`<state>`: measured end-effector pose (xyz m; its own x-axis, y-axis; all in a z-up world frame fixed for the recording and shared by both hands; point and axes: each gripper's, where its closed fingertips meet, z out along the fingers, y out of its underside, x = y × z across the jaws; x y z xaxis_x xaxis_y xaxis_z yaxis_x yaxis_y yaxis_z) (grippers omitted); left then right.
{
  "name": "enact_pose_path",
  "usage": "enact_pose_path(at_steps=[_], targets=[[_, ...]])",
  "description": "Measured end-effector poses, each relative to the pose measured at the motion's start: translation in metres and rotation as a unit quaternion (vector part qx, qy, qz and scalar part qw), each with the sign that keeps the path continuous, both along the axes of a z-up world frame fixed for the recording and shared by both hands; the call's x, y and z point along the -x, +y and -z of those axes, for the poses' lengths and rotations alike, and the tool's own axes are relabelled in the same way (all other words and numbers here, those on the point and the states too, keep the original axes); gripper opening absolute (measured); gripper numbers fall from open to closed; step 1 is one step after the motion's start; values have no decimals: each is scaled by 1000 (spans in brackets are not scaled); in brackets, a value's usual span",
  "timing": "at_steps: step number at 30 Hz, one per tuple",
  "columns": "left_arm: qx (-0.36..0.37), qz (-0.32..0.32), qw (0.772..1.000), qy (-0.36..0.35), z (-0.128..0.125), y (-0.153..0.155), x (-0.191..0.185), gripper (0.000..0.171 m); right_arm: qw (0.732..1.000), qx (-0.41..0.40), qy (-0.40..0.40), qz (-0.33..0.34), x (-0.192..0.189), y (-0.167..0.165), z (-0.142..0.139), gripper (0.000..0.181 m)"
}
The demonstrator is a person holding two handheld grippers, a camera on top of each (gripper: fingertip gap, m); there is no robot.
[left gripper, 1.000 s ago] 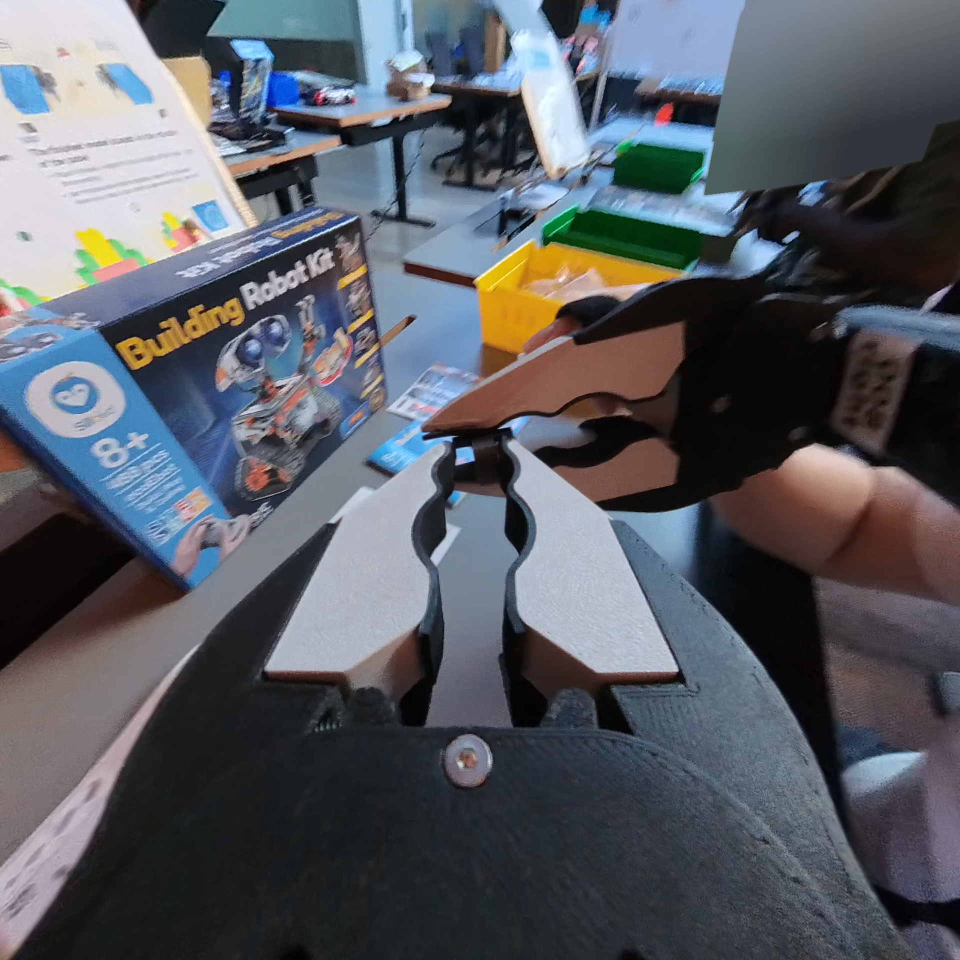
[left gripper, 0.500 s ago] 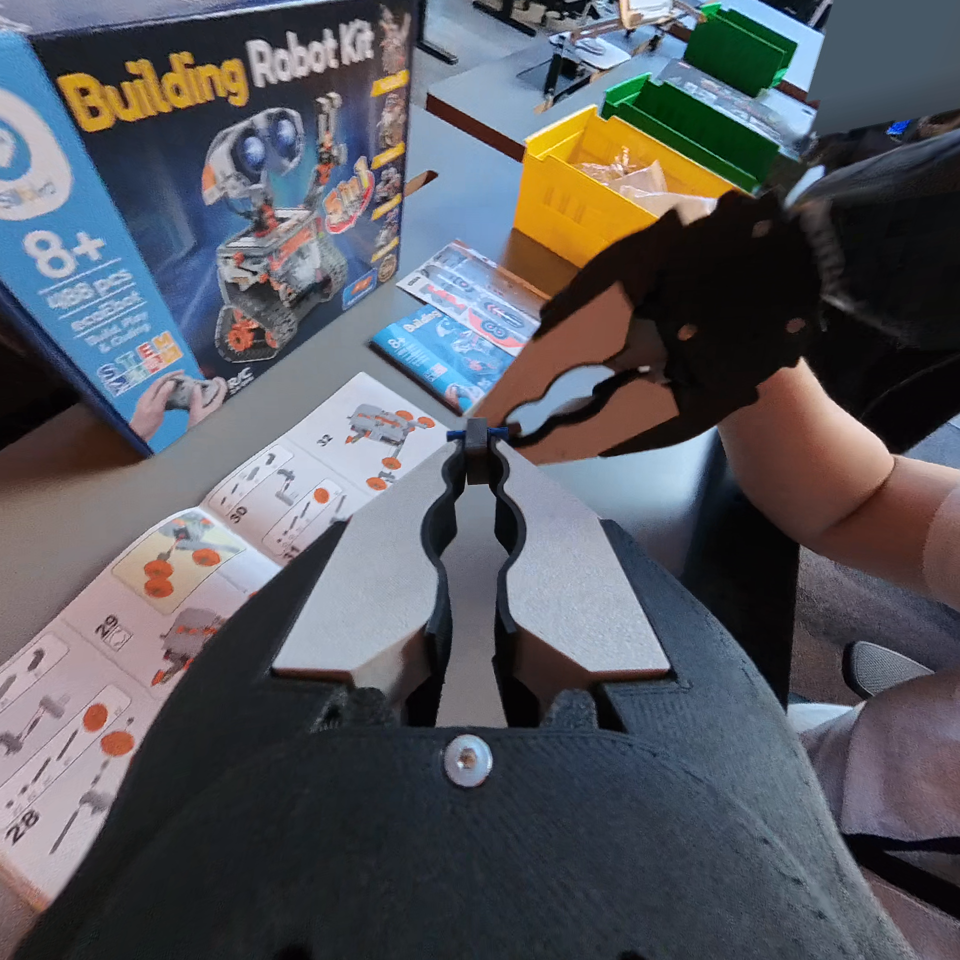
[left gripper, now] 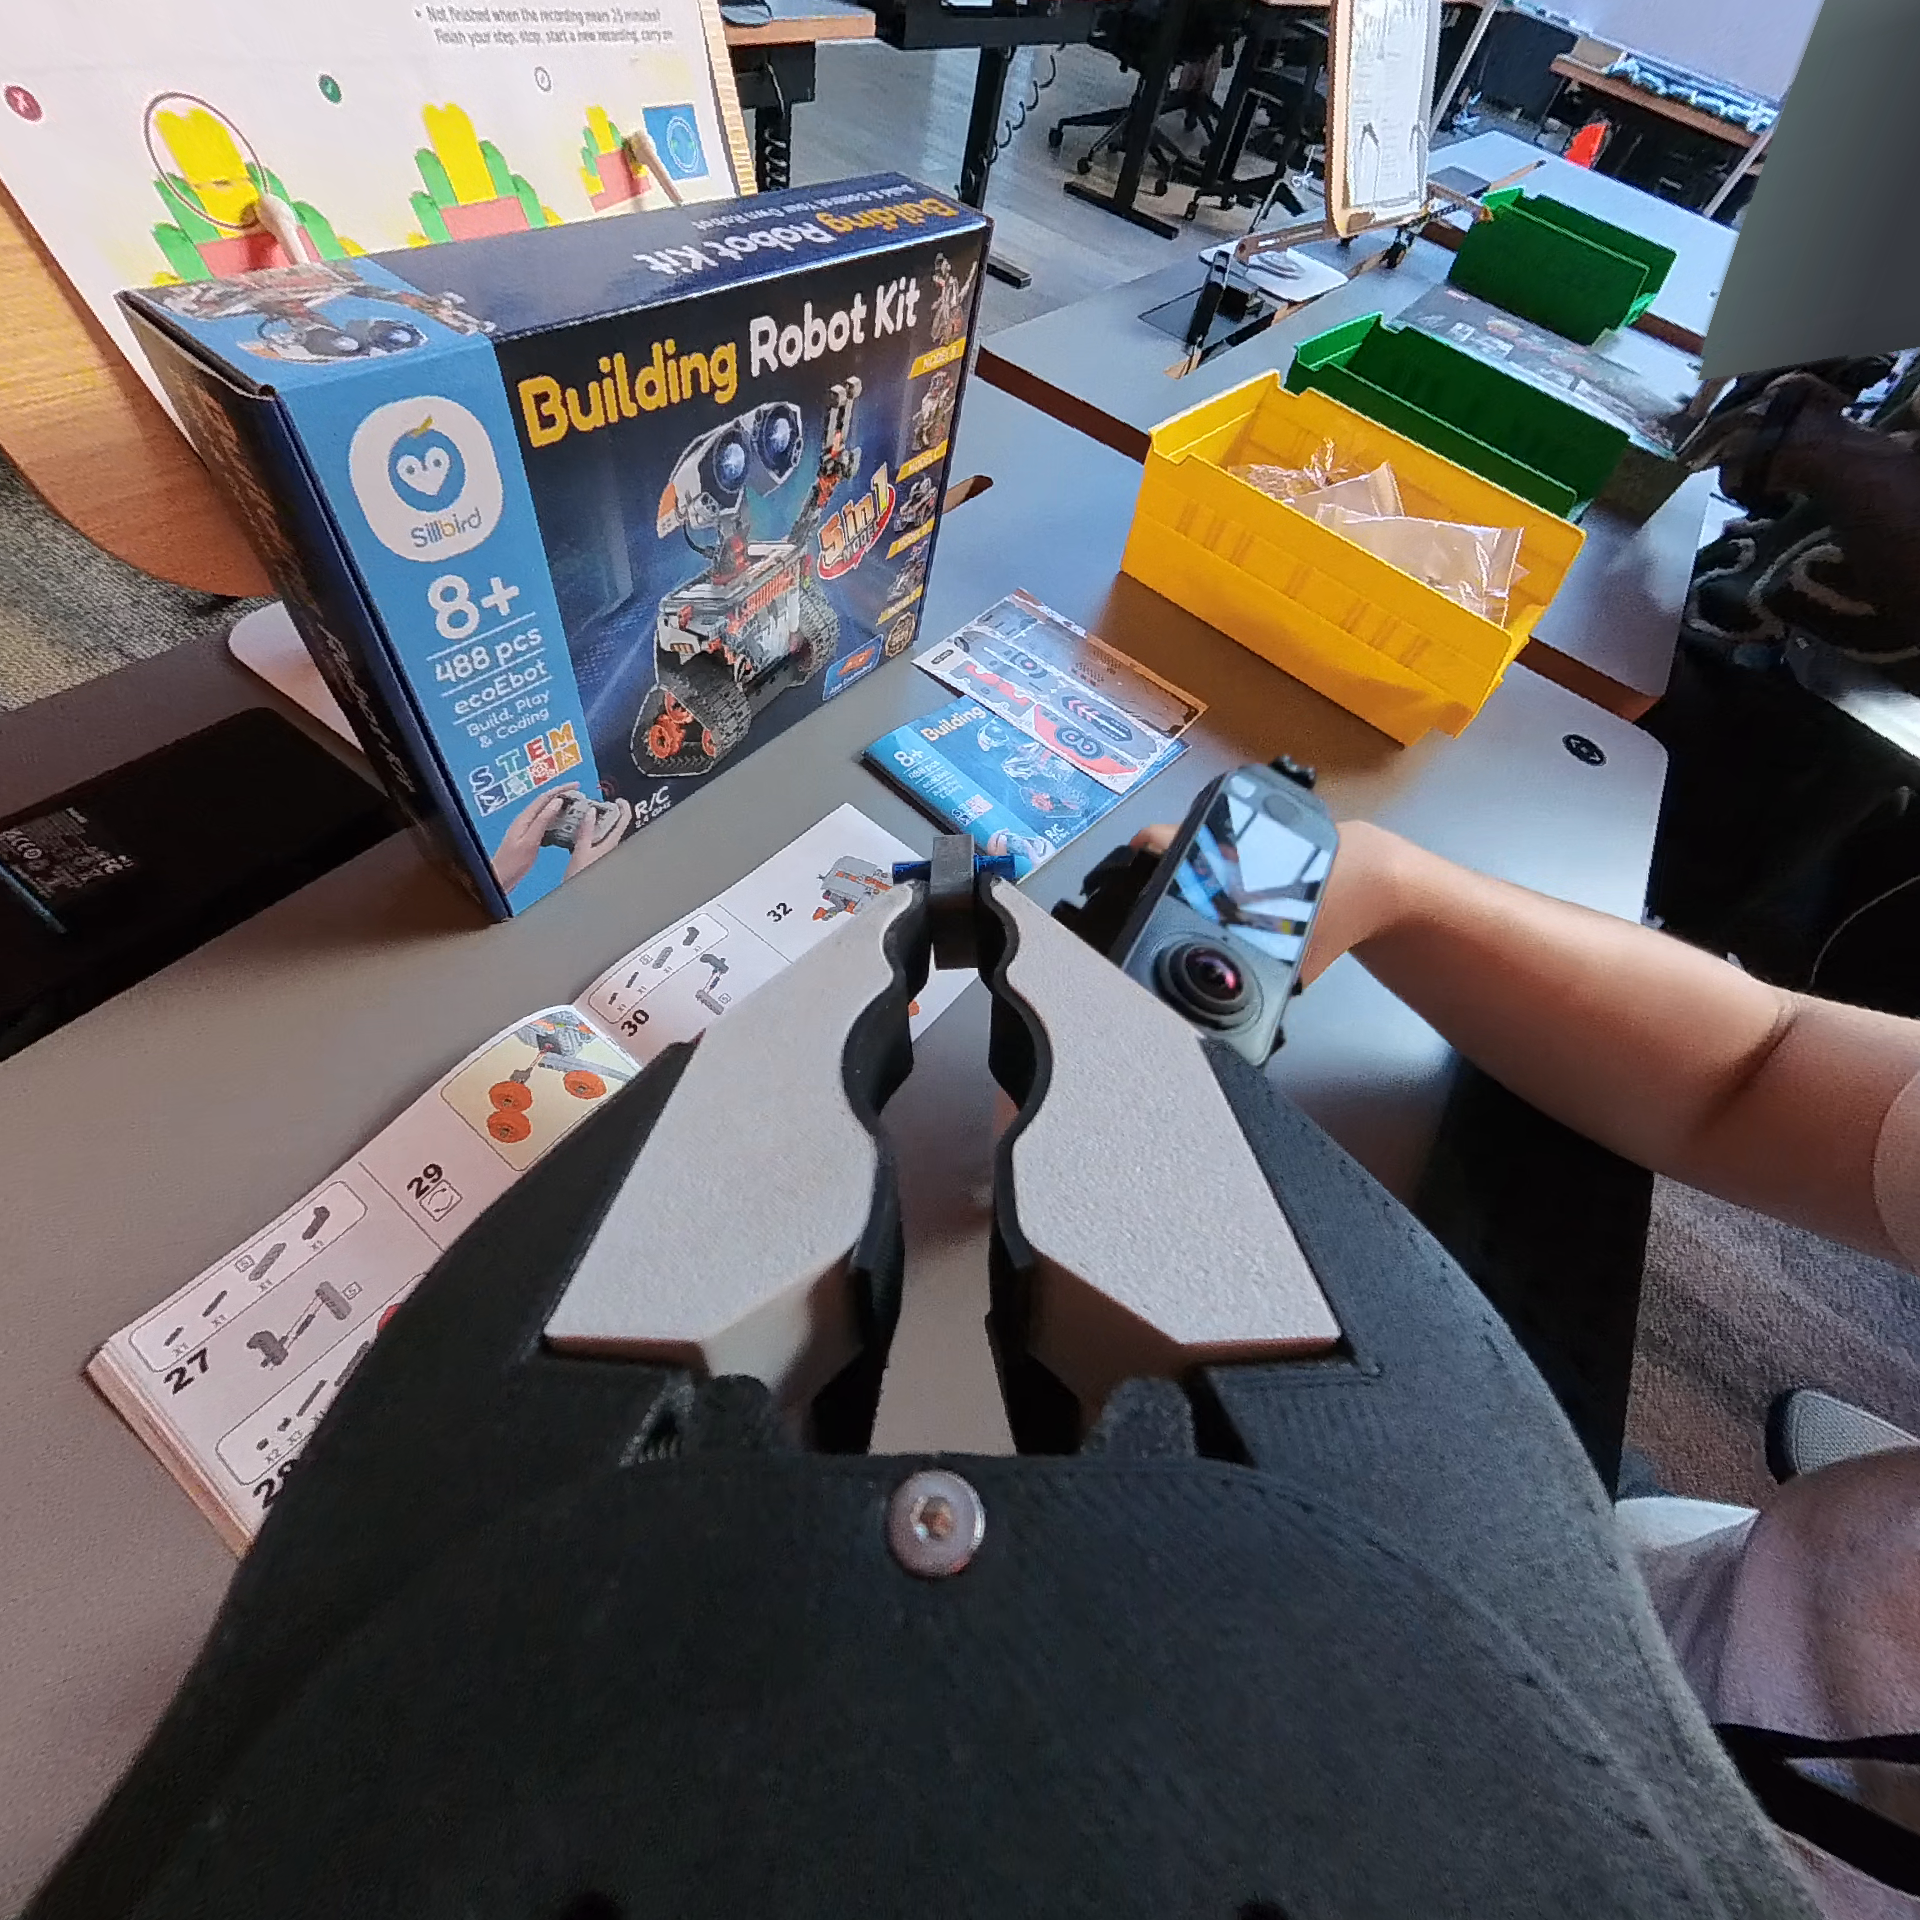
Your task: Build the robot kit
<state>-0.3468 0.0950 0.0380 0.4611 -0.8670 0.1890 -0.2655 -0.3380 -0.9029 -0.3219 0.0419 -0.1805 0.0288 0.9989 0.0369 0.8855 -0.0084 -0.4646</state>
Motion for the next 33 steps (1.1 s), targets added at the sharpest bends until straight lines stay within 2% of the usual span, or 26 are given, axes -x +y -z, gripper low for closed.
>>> enact_pose_path(at_steps=[2, 6, 12, 15, 18, 21, 24, 25, 27, 30, 31, 33], targets=[[-4, -4, 1000, 2, 0, 1, 1, 6, 1000, 15, 7, -3, 2, -2, 6, 12], [-7, -5, 1000, -4, -4, 1, 3, 6, 997, 47, 64, -4, 6, -5, -8, 18], [-6, 5, 1000, -11, -7, -1, 6, 6, 994, 36, 105, 10, -18, -1, -29, 18], [-1, 19, 1000, -7, -3, -4, 2, 6, 993, 23, 116, 12, -23, -3, -25, 19], [3, 24, 1000, 2, 2, -4, -1, 6, 991, -7, 131, -15, -21, -6, -14, 18], [5, 34, 999, 2, 4, -6, -6, 6, 986, 20, 162, -17, -10, -8, -12, 18], [-17, 48, 999, 0, 2, -9, -10, 6, 989, 38, 144, -9, -11, -8, 1, 14], [-29, 54, 998, -1, 0, -11, -12, 6, 988, 51, 148, 3, -11, -8, 0, 11], [-62, 79, 995, -14, -9, -18, -16, 6, 973, 151, 156, 72, -12, -9, -5, 3], [-131, 107, 984, -51, -30, -30, -20, 6, 903, 366, 161, 158, -14, -26, -13, 0], [-153, 120, 979, -61, -36, -37, -21, 6, 892, 394, 140, 170, -19, -31, -5, 0], [-201, 142, 967, -72, -45, -49, -23, 6, 894, 394, 145, 160, -22, -36, 0, 0]])
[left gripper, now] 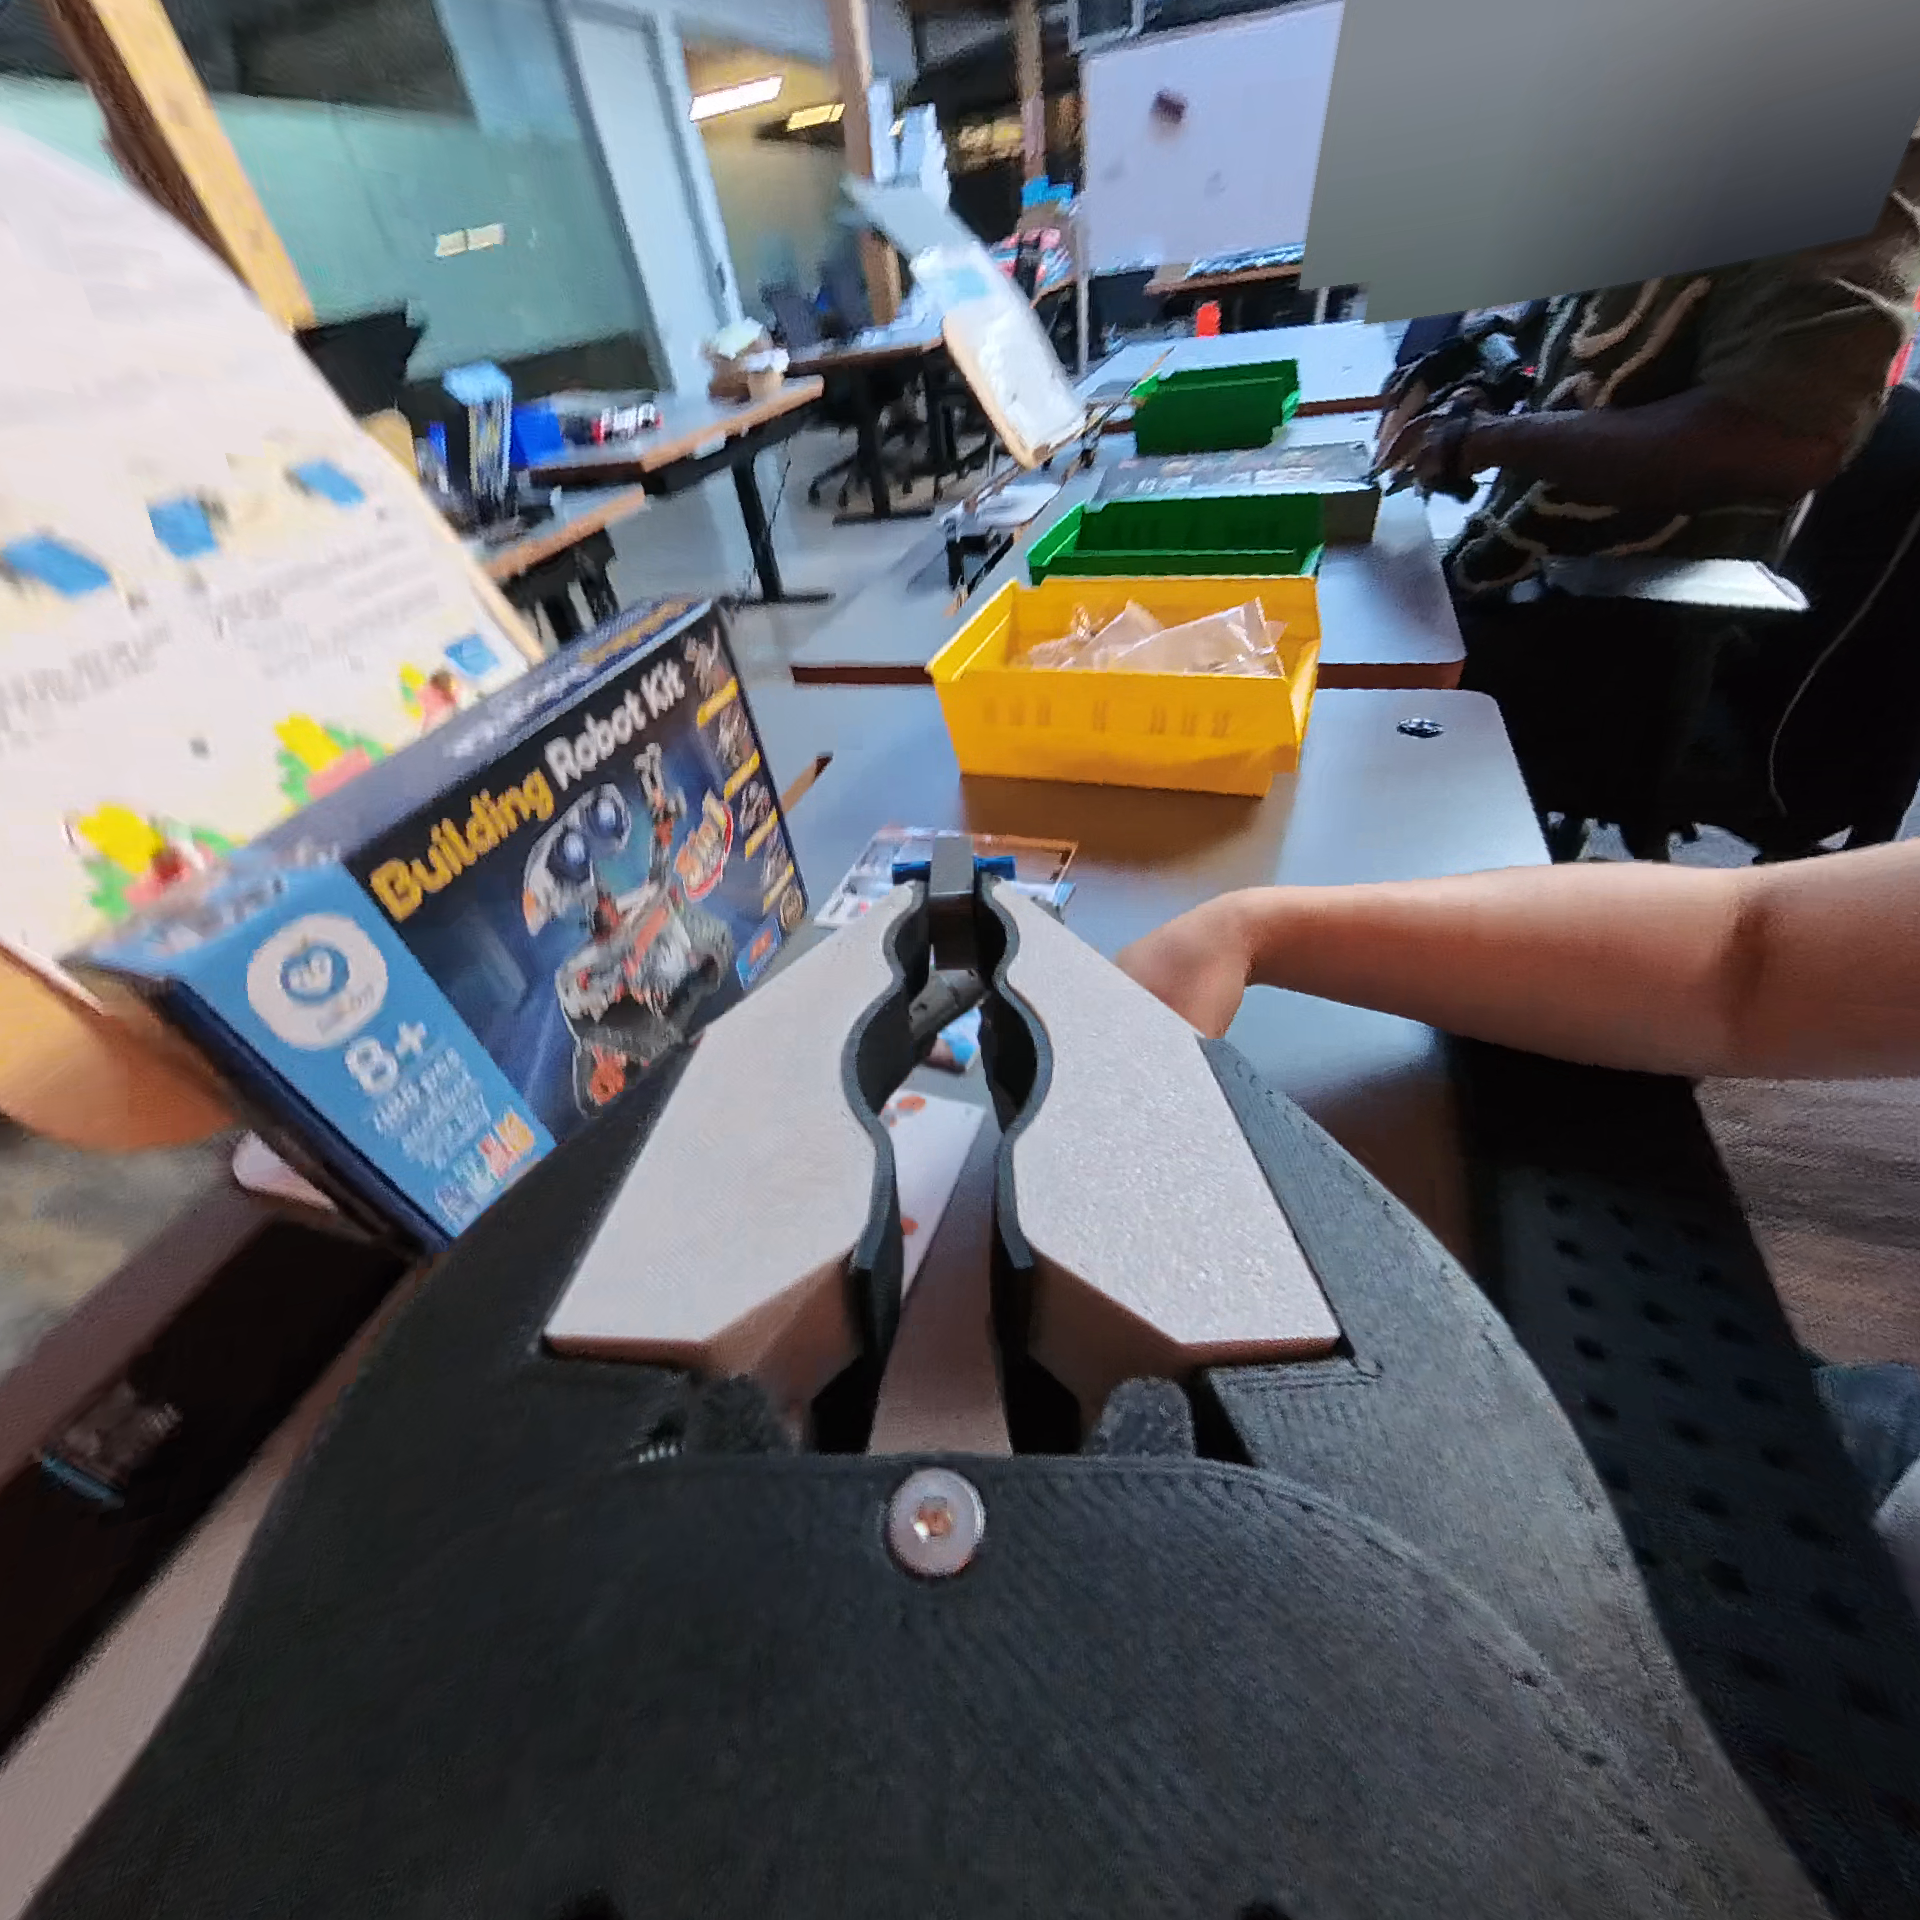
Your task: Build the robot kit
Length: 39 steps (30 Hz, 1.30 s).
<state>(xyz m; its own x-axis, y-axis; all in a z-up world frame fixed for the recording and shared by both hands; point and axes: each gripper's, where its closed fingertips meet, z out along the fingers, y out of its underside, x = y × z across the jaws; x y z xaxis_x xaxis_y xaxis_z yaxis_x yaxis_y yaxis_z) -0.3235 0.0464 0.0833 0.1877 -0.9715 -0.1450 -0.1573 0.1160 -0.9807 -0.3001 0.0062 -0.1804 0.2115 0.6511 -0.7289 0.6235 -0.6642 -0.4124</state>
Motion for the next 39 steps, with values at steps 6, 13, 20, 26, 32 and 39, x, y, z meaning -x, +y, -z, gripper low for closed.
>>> enact_pose_path(at_steps=[6, 13, 20, 26, 32, 39], targets=[[-112, 53, 992, 12, 4, -32, -14, 6, 949, -262, 161, 69, 0, 31, -101, 22], [-324, 45, 944, 43, 30, -58, -29, 6, 867, -105, 468, 136, -31, -6, -240, 25], [-381, 67, 917, 97, 59, -54, -48, 6, 899, -75, 422, 89, -11, -13, -209, 6], [-159, 52, 985, 41, 53, -27, -46, 33, 876, -118, 456, 101, -18, 7, -202, 6], [82, 120, 989, -19, 53, -24, -29, 41, 798, -390, 437, 145, -24, 26, -203, 7], [133, 125, 981, -68, 56, -15, -41, 26, 736, -515, 397, 191, -19, 35, -206, 7]])
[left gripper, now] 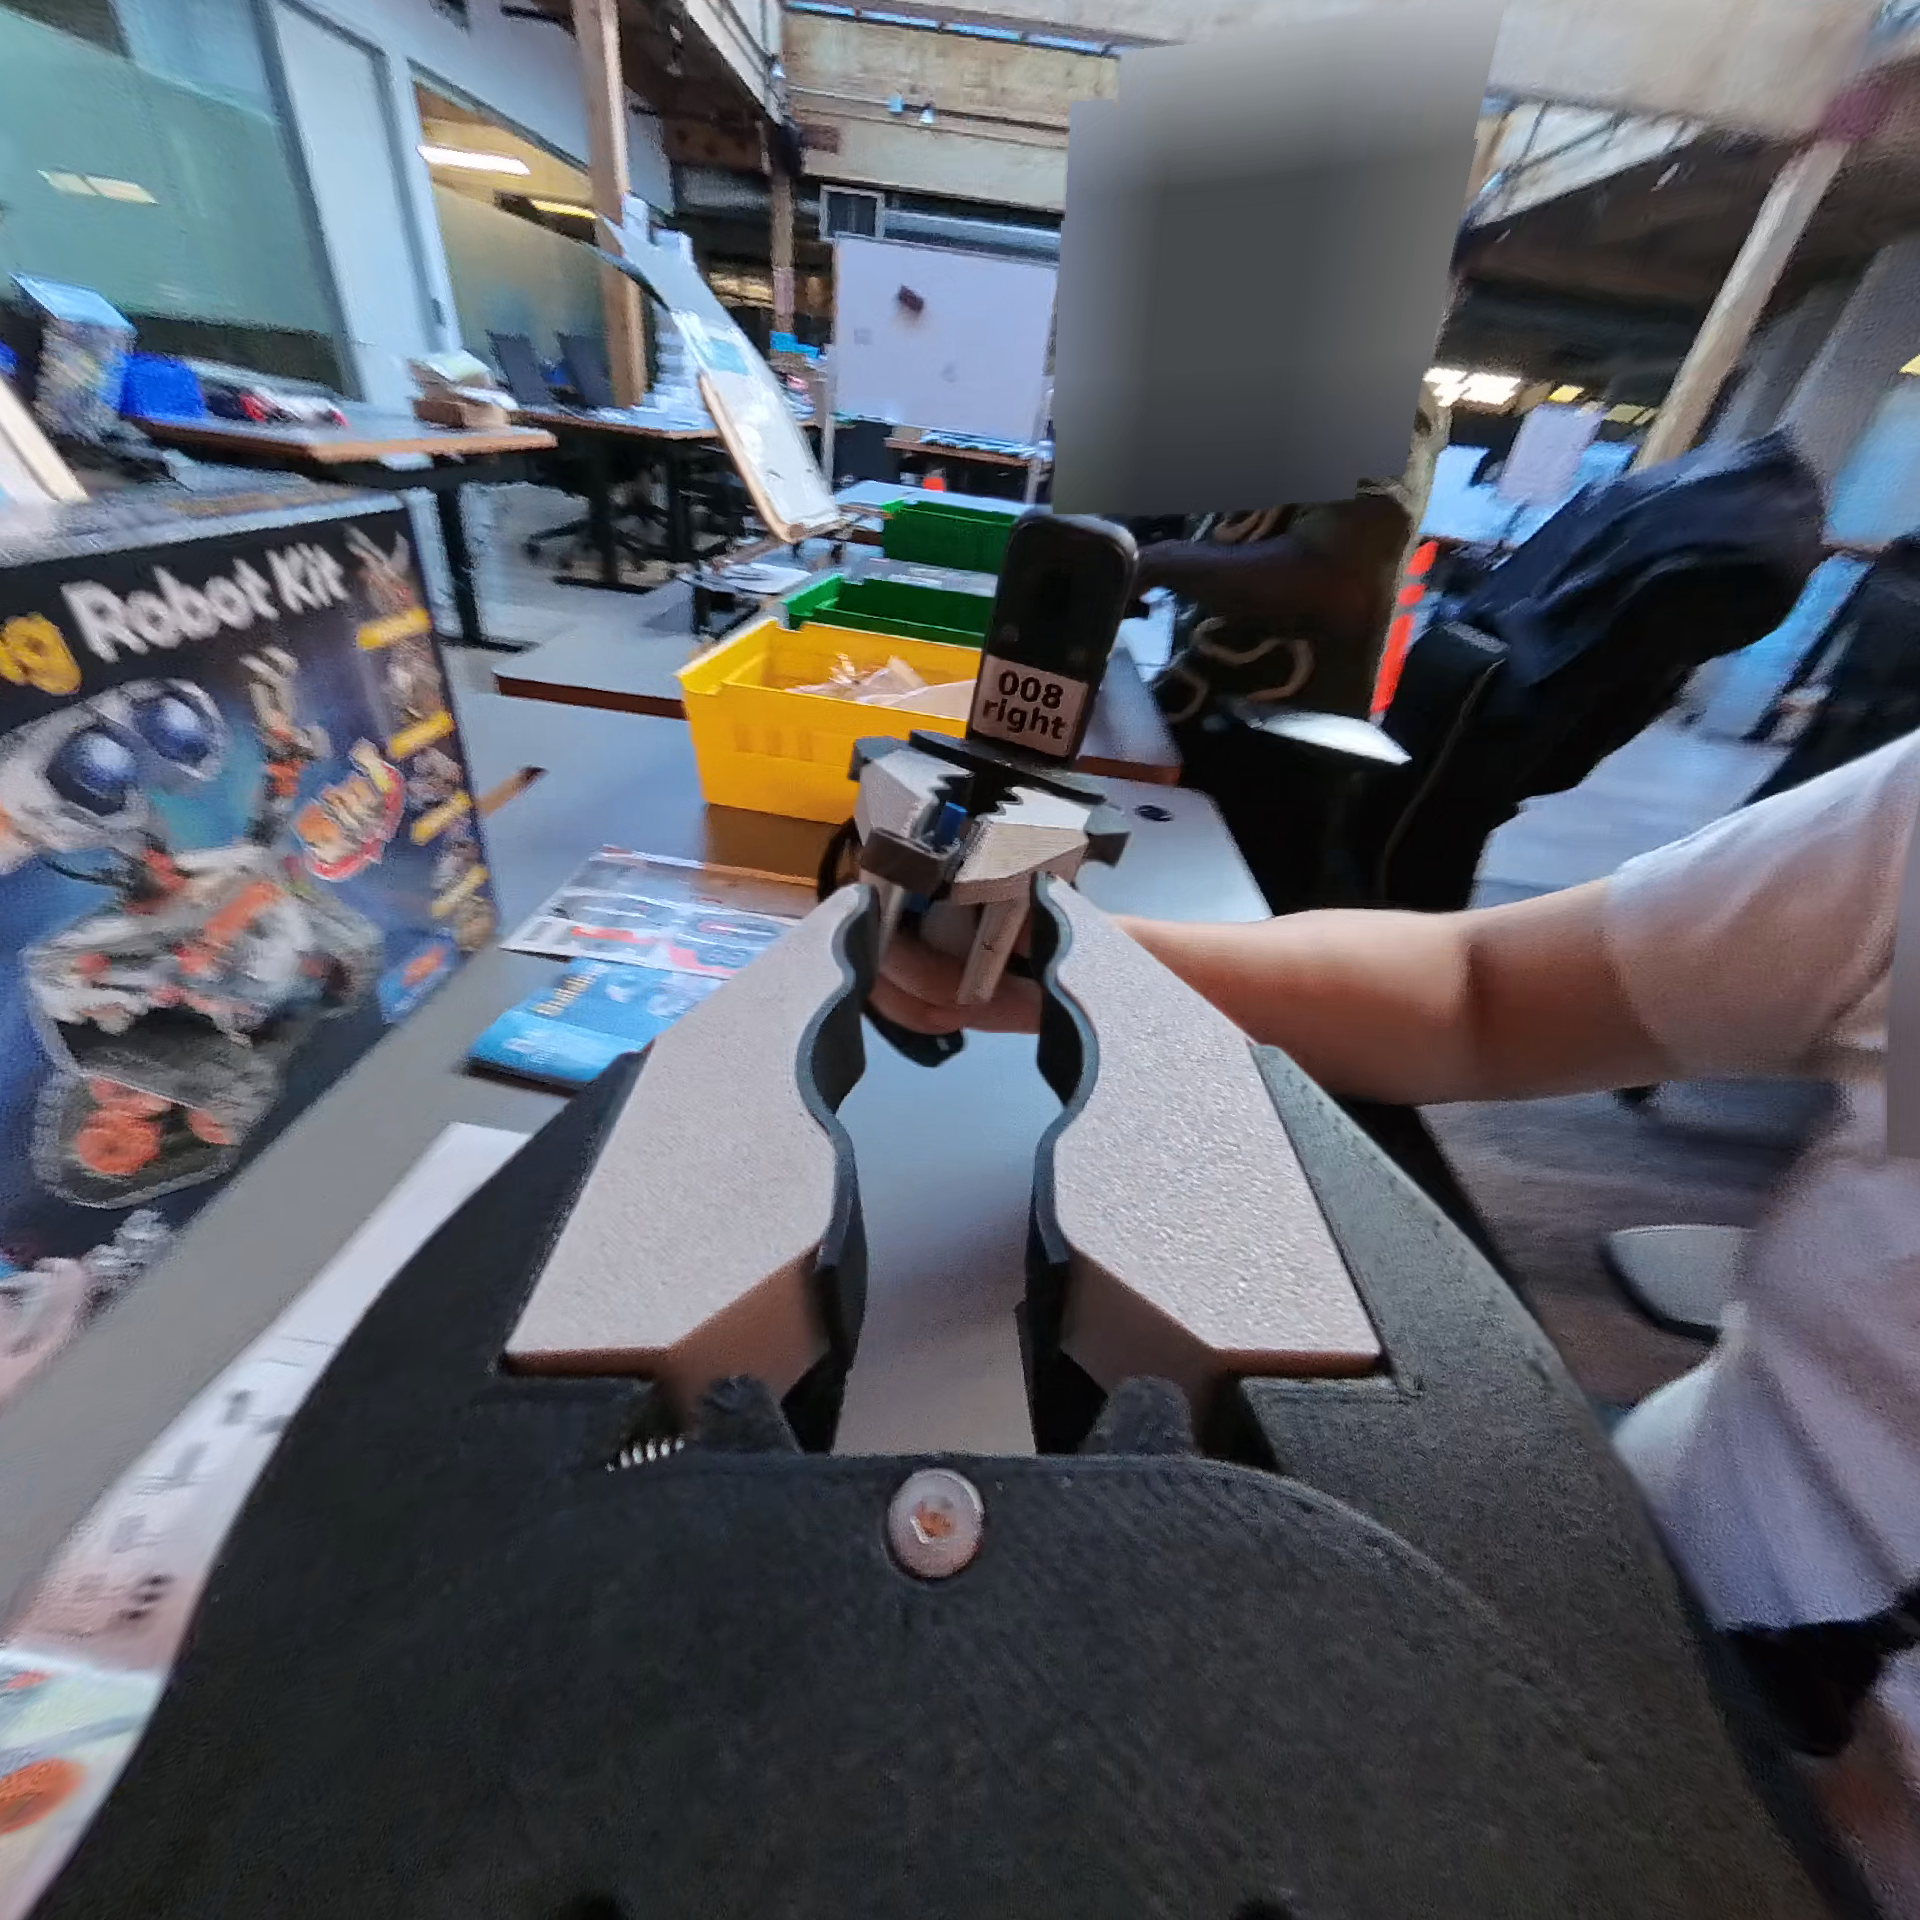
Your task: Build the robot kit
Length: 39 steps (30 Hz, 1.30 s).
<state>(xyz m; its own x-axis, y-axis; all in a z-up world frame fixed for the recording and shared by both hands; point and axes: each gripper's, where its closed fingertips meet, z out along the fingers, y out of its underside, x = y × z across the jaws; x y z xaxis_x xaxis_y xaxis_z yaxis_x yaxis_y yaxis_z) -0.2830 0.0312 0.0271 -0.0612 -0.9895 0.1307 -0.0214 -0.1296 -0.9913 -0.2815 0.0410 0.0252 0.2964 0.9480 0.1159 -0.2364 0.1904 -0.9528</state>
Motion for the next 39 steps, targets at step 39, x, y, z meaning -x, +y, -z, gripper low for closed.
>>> enact_pose_path(at_steps=[39], targets=[[279, -18, 959, -47, 27, 59, 17, 13, 867, -62, -493, -33, 8, -31, 145, 31]])
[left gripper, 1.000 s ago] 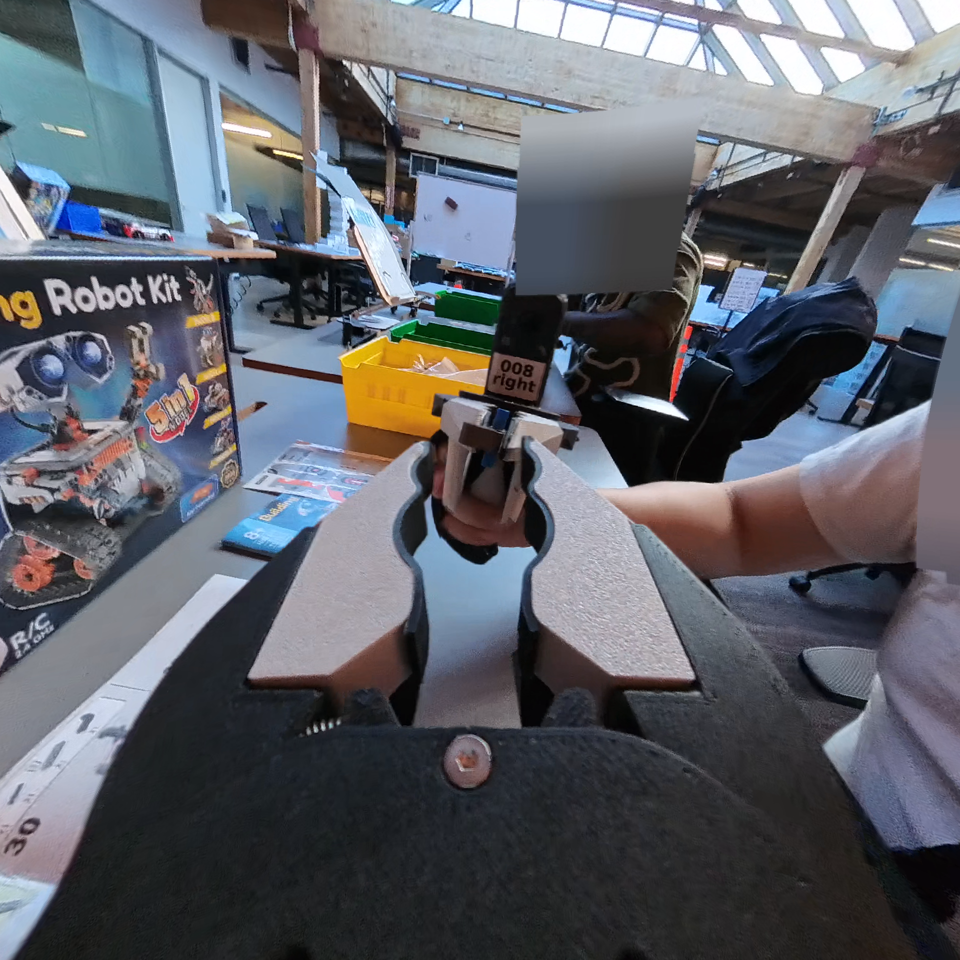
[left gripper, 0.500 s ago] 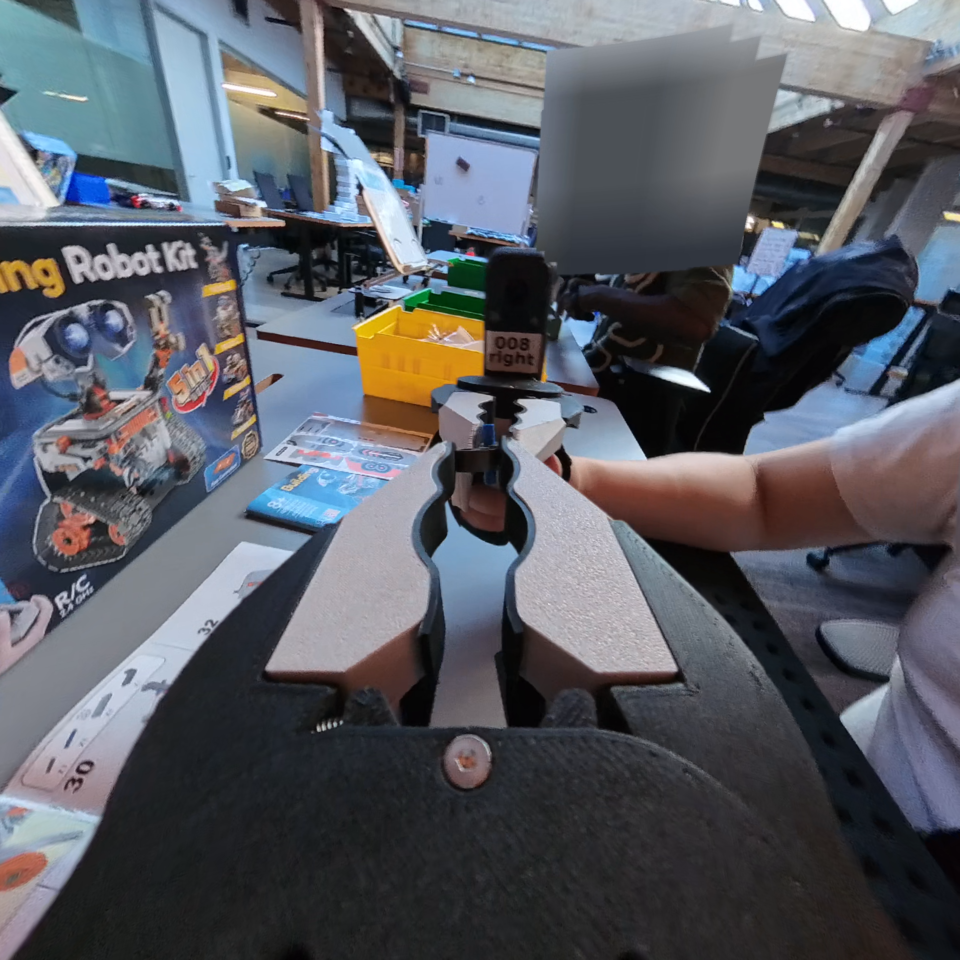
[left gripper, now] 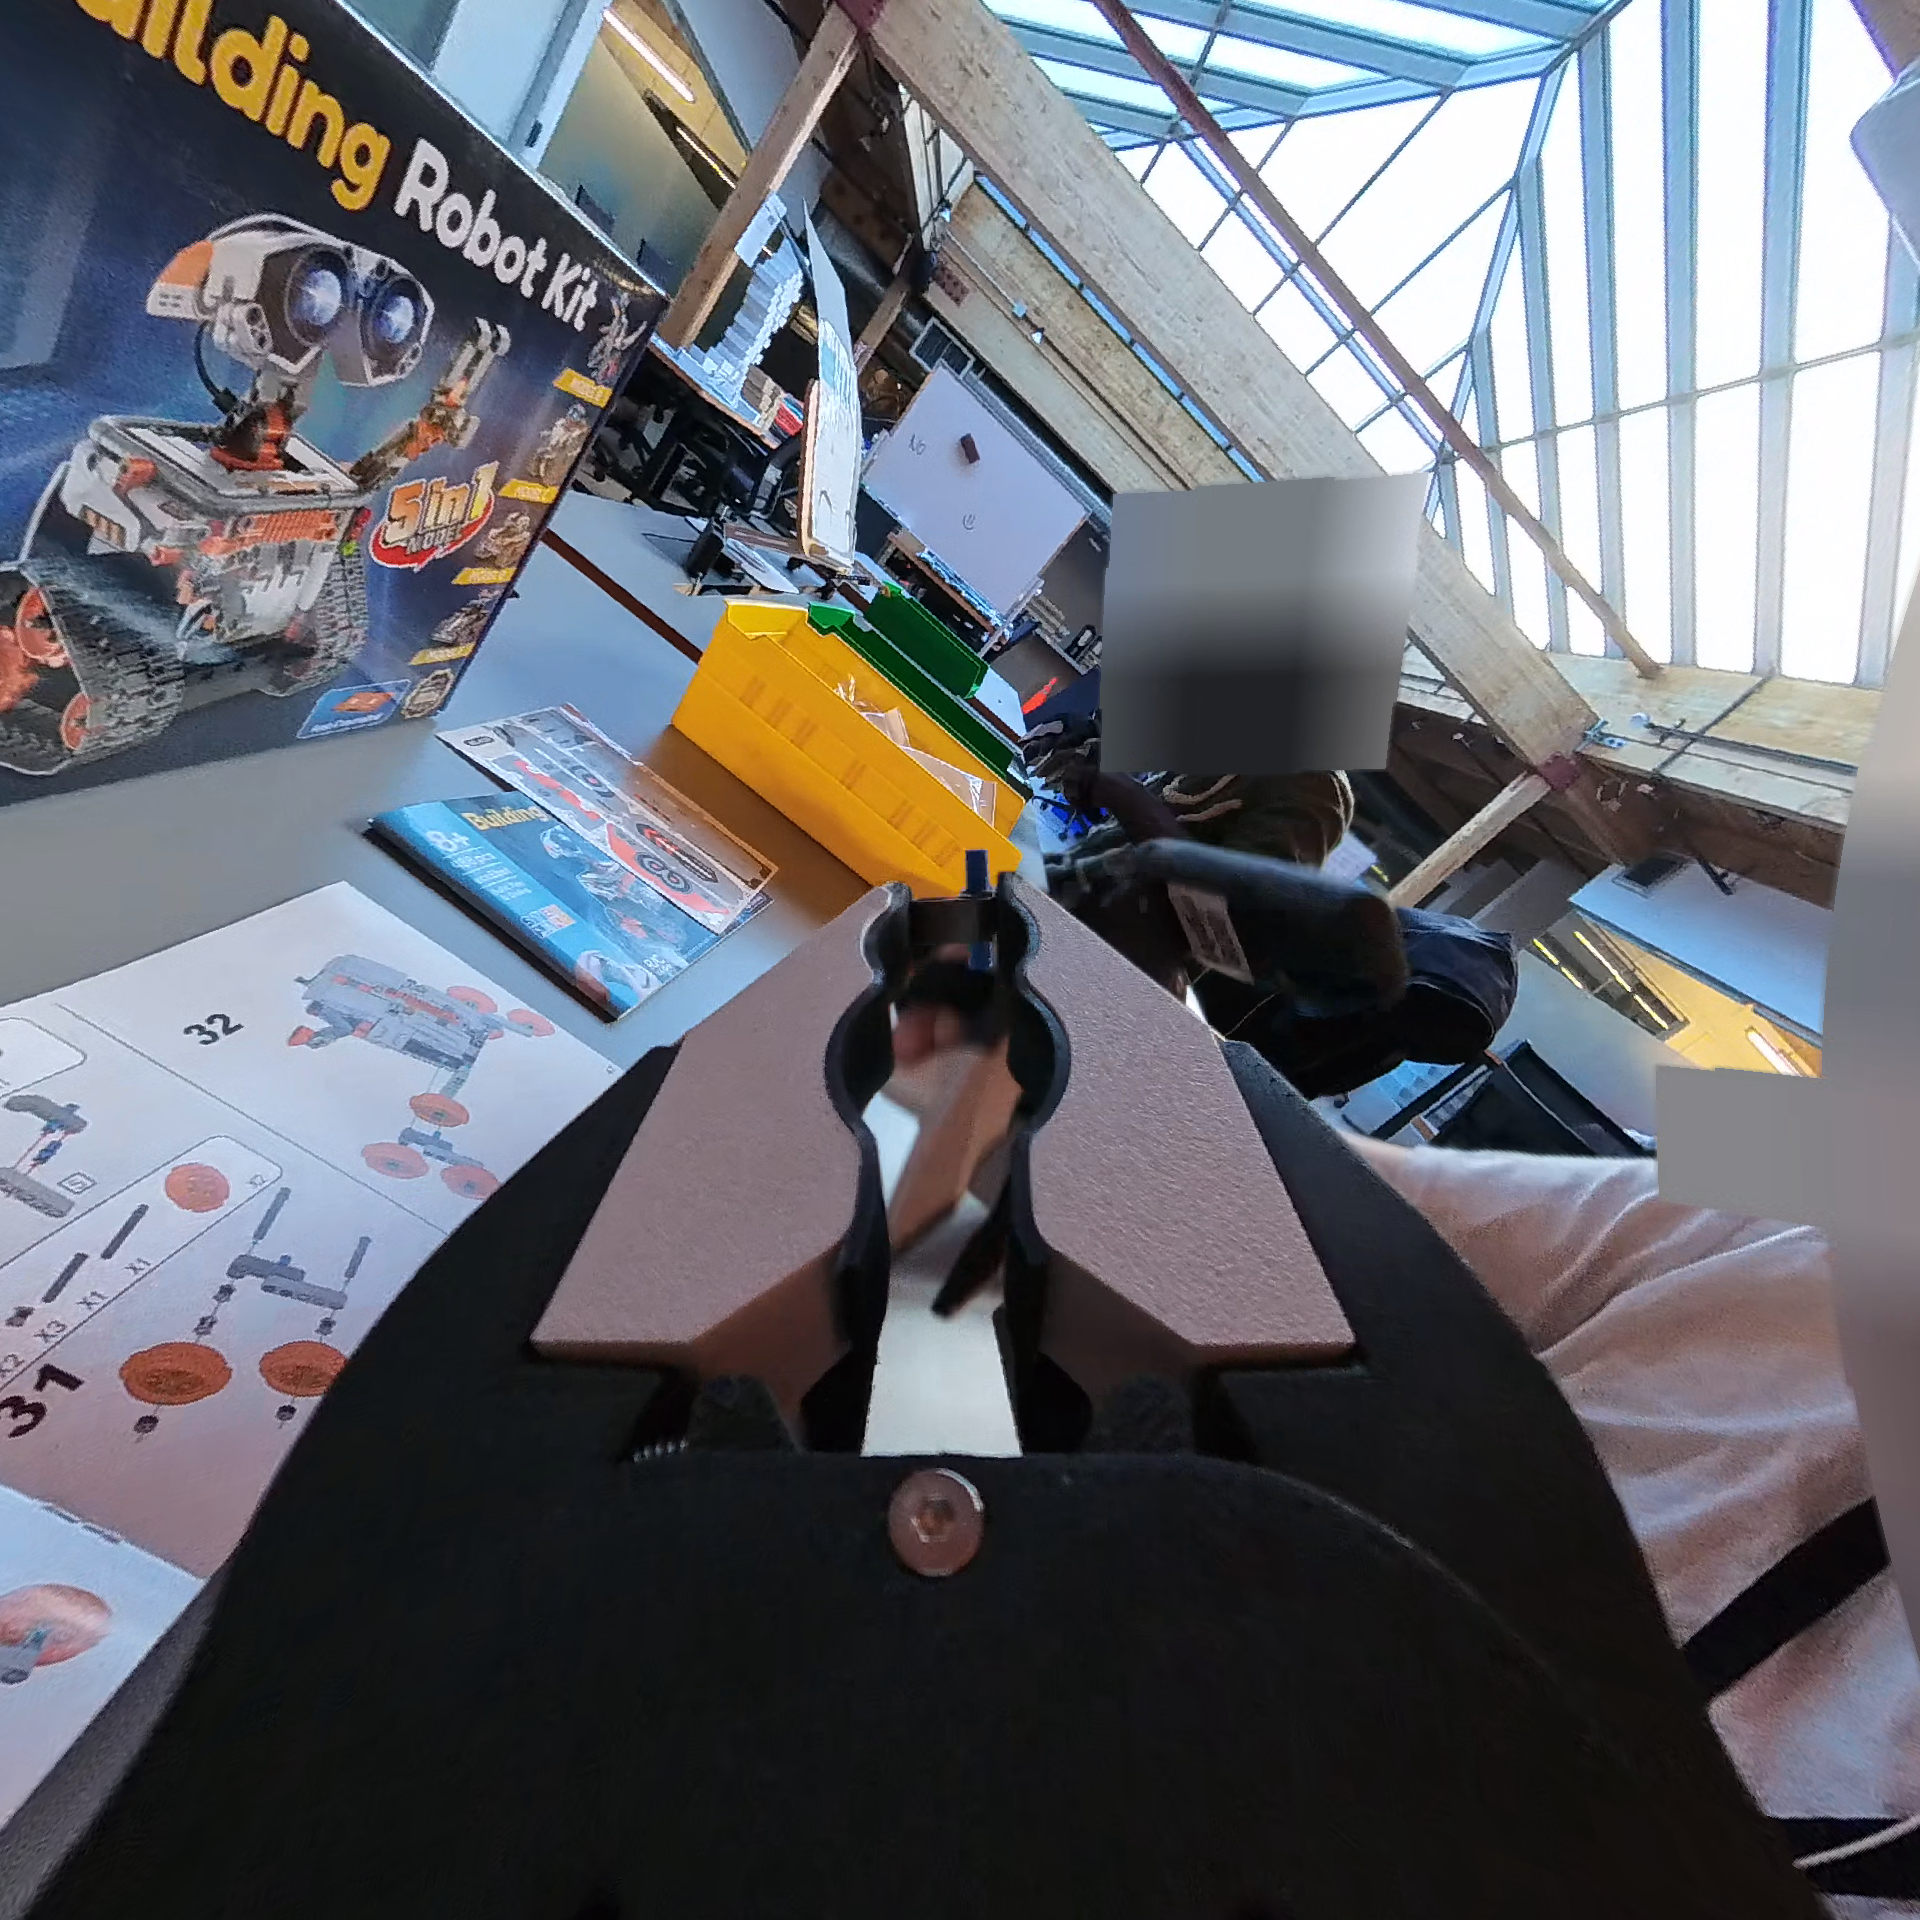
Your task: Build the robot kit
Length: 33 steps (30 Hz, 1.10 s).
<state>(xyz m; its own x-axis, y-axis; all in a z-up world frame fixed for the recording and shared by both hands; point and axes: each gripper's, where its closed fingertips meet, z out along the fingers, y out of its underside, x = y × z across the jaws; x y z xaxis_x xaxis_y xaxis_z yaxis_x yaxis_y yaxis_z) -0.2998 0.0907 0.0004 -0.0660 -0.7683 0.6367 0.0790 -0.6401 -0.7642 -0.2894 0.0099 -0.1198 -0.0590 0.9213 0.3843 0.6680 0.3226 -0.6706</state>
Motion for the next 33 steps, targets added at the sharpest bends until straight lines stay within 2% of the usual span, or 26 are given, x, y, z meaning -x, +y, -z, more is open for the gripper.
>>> enact_pose_path(at_steps=[2, 3, 5, 8, 10, 12, 14, 16, 18, 20, 22, 25, 28, 31, 33], targets=[[-2, 3, 1000, 0, -1, -1, 1, 13, 994, -4, -102, -37, -8, -17, 37, 32], [-2, 8, 1000, -3, -2, -2, 1, 13, 992, -10, -112, -56, -6, -23, 45, 32], [-5, 8, 1000, -4, -4, -1, 1, 13, 993, 4, -76, -88, 8, -30, 48, 31], [-11, 9, 1000, 4, 0, 0, 2, 13, 991, 59, -65, -101, 14, -24, 55, 31], [-8, 9, 1000, 6, 1, 0, 2, 13, 984, 128, -42, -119, 20, -27, 55, 32], [-6, 10, 1000, 8, 3, 0, 3, 13, 974, 194, -56, -102, 19, -26, 61, 36], [-7, 4, 1000, 14, 5, 3, 4, 13, 972, 224, -49, -56, 19, -22, 57, 40], [-5, 2, 1000, 16, 6, 4, 5, 13, 966, 252, -13, 47, 17, -16, 42, 45], [3, 2, 1000, 10, 4, 5, 5, 13, 939, 280, 22, 197, 11, -13, 33, 46], [4, -8, 1000, 8, 4, 8, 5, 13, 909, 291, 57, 292, 13, -27, 29, 50], [-7, -37, 999, 26, 10, 16, 5, 13, 889, 260, 74, 369, 14, -33, 34, 52], [-27, -71, 996, 48, 16, 23, 4, 13, 862, 223, 84, 447, 16, -35, 48, 52], [-38, -75, 995, 50, 14, 19, 1, 13, 840, 211, 70, 495, 15, -35, 59, 52], [-47, -71, 995, 56, 14, 13, -4, 13, 838, 196, 59, 505, 15, -31, 59, 47], [-52, -67, 995, 60, 13, 9, -7, 13, 842, 185, 43, 504, 14, -31, 63, 28]])
